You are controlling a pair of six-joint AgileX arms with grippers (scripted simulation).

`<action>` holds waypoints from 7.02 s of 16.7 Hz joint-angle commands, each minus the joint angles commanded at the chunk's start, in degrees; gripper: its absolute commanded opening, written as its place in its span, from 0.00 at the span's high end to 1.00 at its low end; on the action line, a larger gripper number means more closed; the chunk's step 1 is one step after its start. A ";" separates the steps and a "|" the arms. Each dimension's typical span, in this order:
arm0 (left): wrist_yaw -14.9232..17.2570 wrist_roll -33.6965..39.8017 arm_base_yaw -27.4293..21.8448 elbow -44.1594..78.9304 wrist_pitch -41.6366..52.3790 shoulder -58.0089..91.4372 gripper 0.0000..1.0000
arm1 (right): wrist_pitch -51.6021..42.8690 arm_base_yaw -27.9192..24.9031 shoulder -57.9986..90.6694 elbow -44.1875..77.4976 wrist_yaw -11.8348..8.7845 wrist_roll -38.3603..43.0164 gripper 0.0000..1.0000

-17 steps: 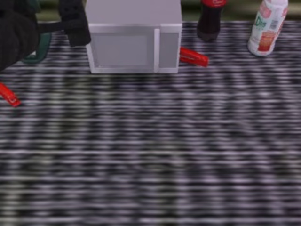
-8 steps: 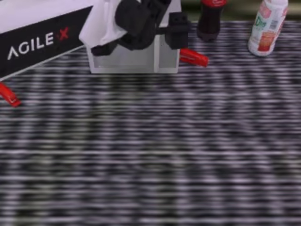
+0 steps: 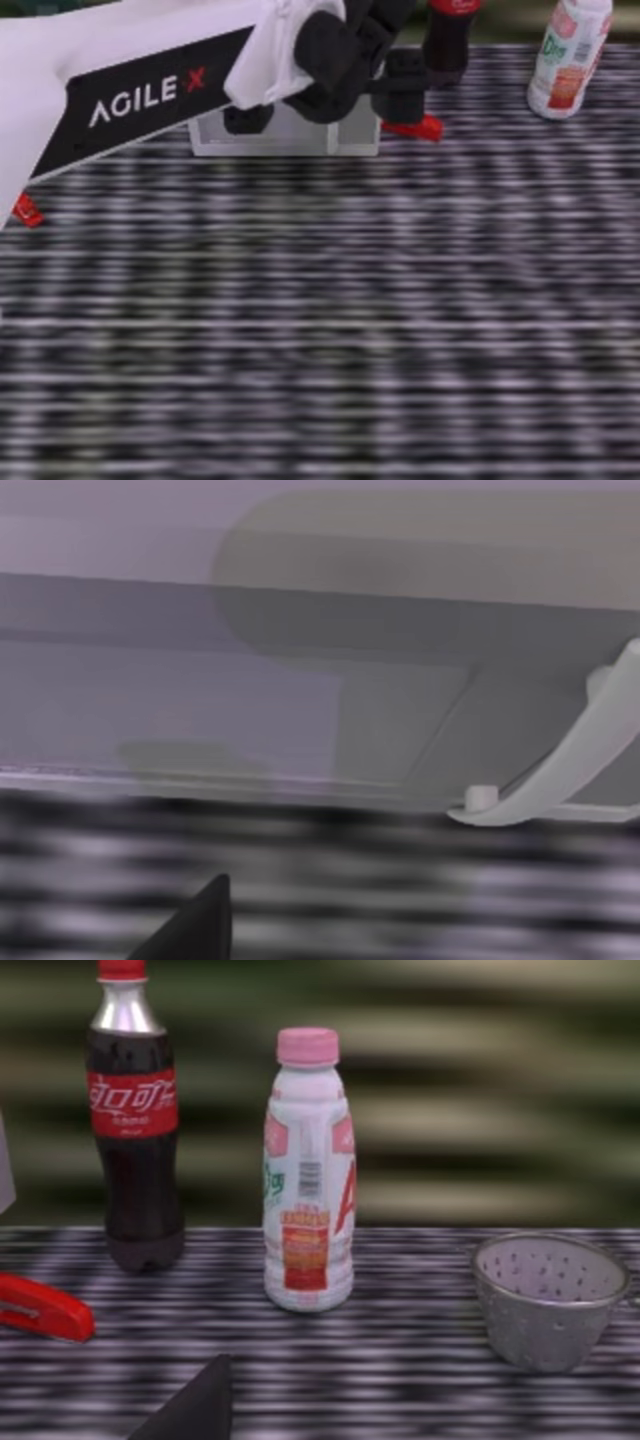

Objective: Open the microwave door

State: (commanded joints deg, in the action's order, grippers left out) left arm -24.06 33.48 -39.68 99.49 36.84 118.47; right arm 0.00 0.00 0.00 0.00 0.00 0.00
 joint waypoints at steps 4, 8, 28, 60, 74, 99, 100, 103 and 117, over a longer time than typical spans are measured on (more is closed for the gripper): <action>0.56 -0.87 0.92 1.11 -1.89 2.31 0.00 | 0.00 0.00 0.00 0.00 0.00 0.00 0.00; 2.01 -3.00 3.27 4.32 -7.06 10.50 0.00 | 0.00 0.00 0.00 0.00 0.00 0.00 0.00; 2.40 -3.55 3.88 4.99 -8.33 11.94 1.00 | 0.00 0.00 0.00 0.00 0.00 0.00 0.00; 1.18 -1.77 1.90 -3.44 -10.94 6.79 1.00 | 0.00 0.00 0.00 0.00 0.00 0.00 0.00; 2.85 -4.10 2.02 -6.83 -13.50 4.54 1.00 | 0.00 0.00 0.00 0.00 0.00 0.00 0.00; 3.19 -4.88 2.16 -7.97 -13.93 4.09 1.00 | 0.00 0.00 0.00 0.00 0.00 0.00 0.00; 3.19 -4.88 2.16 -7.97 -13.93 4.09 1.00 | 0.00 0.00 0.00 0.00 0.00 0.00 0.00; 3.79 -5.17 1.82 -8.54 -14.20 4.06 1.00 | 0.00 0.00 0.00 0.00 0.00 0.00 0.00; 5.40 -8.10 2.54 -12.31 -16.70 1.44 1.00 | 0.00 0.00 0.00 0.00 0.00 0.00 0.00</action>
State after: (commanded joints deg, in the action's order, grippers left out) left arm -18.66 25.38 -37.15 87.18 20.14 119.91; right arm 0.00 0.00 0.00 0.00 0.00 0.00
